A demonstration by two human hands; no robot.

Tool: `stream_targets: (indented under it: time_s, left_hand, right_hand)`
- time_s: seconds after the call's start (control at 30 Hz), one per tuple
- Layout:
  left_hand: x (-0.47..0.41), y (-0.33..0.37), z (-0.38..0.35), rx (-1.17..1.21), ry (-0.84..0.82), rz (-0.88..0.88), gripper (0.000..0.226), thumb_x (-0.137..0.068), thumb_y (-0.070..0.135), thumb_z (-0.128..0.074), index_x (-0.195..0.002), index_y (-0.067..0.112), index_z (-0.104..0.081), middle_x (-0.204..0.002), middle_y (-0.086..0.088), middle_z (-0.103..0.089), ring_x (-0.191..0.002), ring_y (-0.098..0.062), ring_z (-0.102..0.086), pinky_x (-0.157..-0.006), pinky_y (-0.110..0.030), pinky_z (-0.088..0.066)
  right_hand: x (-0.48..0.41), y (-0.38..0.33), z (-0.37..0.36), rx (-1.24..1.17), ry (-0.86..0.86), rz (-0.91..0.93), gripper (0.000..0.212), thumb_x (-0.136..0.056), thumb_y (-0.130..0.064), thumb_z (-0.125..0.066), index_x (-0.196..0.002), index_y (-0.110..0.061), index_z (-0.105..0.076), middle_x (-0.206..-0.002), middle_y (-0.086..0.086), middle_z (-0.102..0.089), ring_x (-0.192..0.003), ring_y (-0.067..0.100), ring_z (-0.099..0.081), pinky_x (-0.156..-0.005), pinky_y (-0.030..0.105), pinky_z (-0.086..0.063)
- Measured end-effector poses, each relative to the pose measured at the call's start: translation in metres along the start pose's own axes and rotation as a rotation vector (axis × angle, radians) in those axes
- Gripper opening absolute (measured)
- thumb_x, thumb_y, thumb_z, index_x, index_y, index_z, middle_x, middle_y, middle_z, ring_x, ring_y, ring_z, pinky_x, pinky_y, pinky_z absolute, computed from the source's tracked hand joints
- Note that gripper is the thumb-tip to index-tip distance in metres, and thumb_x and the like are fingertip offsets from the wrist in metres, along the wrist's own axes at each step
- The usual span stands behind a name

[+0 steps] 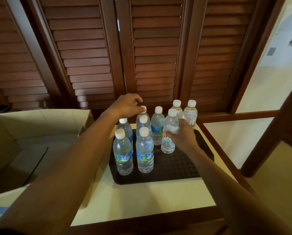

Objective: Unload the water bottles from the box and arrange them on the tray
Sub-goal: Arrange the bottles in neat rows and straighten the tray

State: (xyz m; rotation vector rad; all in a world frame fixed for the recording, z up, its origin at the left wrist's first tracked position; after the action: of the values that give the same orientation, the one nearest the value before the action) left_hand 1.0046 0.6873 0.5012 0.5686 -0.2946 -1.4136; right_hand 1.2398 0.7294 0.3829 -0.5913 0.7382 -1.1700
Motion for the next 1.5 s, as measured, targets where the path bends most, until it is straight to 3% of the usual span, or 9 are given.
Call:
stream_targets:
  time_s: [0.13, 0.3, 0.43, 0.53, 0.73, 1.0, 1.23, 1.4, 1.5]
  left_hand:
    - [-0.001, 0.006, -0.012, -0.001, -0.006, -0.035, 0.045, -0.088, 0.040, -0.076, -0.130, 0.027, -0.066, -0.121, 0.002, -0.065, -0.106, -0.013, -0.062, -0.072, -0.019, -0.040]
    - [-0.006, 0.015, -0.026, -0.044, 0.015, -0.110, 0.049, -0.085, 0.035, -0.080, -0.131, 0.023, -0.066, -0.122, -0.002, -0.065, -0.113, -0.017, -0.061, -0.090, -0.028, -0.047]
    - [-0.026, 0.037, -0.039, -0.184, -0.125, -0.169, 0.066, -0.082, 0.032, -0.084, -0.141, 0.019, -0.058, -0.131, -0.005, -0.064, -0.121, -0.021, -0.060, -0.099, -0.033, -0.047]
    - [-0.040, 0.042, -0.048, -0.245, -0.168, -0.146, 0.068, -0.080, 0.031, -0.086, -0.141, 0.016, -0.060, -0.131, -0.008, -0.065, -0.119, -0.025, -0.062, -0.100, -0.037, -0.050]
    - [-0.050, 0.045, -0.054, -0.245, -0.104, -0.158, 0.030, -0.073, 0.027, -0.090, -0.100, 0.018, -0.080, -0.102, 0.001, -0.075, -0.099, -0.017, -0.068, -0.089, -0.041, -0.057]
    - [-0.034, 0.051, -0.059, -0.192, -0.152, -0.232, 0.026, -0.079, 0.024, -0.086, -0.104, 0.017, -0.080, -0.100, 0.005, -0.076, -0.092, -0.010, -0.068, -0.086, -0.032, -0.056]
    - [-0.021, 0.055, -0.059, -0.192, -0.157, -0.256, 0.025, -0.082, 0.021, -0.083, -0.107, 0.017, -0.079, -0.100, 0.005, -0.076, -0.092, -0.008, -0.069, -0.087, -0.033, -0.058]
    - [-0.017, 0.051, -0.053, -0.105, -0.180, -0.175, 0.046, -0.083, 0.023, -0.084, -0.127, 0.019, -0.071, -0.116, 0.002, -0.074, -0.105, -0.010, -0.068, -0.090, -0.026, -0.053]
    - [-0.018, 0.049, -0.042, 0.020, -0.199, -0.127, 0.058, -0.080, 0.037, -0.086, -0.133, 0.026, -0.066, -0.122, 0.004, -0.071, -0.112, -0.011, -0.065, -0.093, -0.027, -0.048]
  right_hand:
    - [-0.001, 0.002, -0.001, -0.023, -0.079, 0.035, 0.069, -0.085, -0.034, -0.081, -0.143, -0.023, -0.046, -0.135, -0.002, -0.064, -0.125, 0.022, -0.061, -0.102, 0.041, -0.050]
    - [0.013, 0.007, 0.016, 0.017, -0.364, 0.111, 0.069, -0.082, -0.041, -0.077, -0.143, -0.028, -0.046, -0.135, -0.007, -0.064, -0.124, 0.017, -0.062, -0.105, 0.045, -0.051]
    - [0.029, 0.006, 0.022, -0.051, -0.454, 0.129, 0.071, -0.083, -0.039, -0.079, -0.143, -0.031, -0.043, -0.139, -0.009, -0.062, -0.127, 0.013, -0.060, -0.108, 0.042, -0.049]
    - [0.035, 0.009, 0.024, -0.103, -0.472, 0.094, 0.079, -0.079, -0.042, -0.081, -0.144, -0.028, -0.039, -0.141, -0.009, -0.061, -0.127, 0.014, -0.060, -0.107, 0.044, -0.050]
    - [0.042, 0.010, 0.027, -0.143, -0.424, 0.109, 0.068, -0.085, -0.035, -0.080, -0.143, -0.028, -0.046, -0.139, -0.011, -0.062, -0.127, 0.012, -0.060, -0.104, 0.035, -0.050]
    - [0.050, 0.016, 0.024, -0.214, -0.318, 0.058, 0.053, -0.086, -0.025, -0.081, -0.133, -0.026, -0.057, -0.109, -0.026, -0.062, -0.100, -0.009, -0.060, -0.079, 0.007, -0.043]
    - [0.054, 0.015, 0.023, -0.245, -0.306, 0.061, 0.050, -0.087, -0.019, -0.080, -0.133, -0.022, -0.060, -0.114, -0.021, -0.067, -0.093, -0.016, -0.059, -0.070, 0.000, -0.045]
    - [0.057, 0.011, 0.030, -0.257, -0.333, 0.071, 0.058, -0.086, -0.025, -0.082, -0.139, -0.023, -0.057, -0.134, -0.009, -0.067, -0.121, 0.006, -0.062, -0.102, 0.027, -0.050]
    - [0.055, 0.014, 0.041, -0.247, -0.359, 0.089, 0.064, -0.084, -0.037, -0.082, -0.141, -0.028, -0.054, -0.136, -0.016, -0.062, -0.124, 0.006, -0.059, -0.098, 0.024, -0.046]
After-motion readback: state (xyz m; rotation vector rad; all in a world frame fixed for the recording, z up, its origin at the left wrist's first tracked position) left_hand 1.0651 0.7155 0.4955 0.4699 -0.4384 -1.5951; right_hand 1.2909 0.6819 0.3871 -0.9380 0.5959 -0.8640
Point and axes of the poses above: each hand's wrist, its own x-axis away from the middle knuckle, its own z-axis out of the back of the hand, y = z × x, the point moved 1 cm from there along -x, towards the middle knuckle
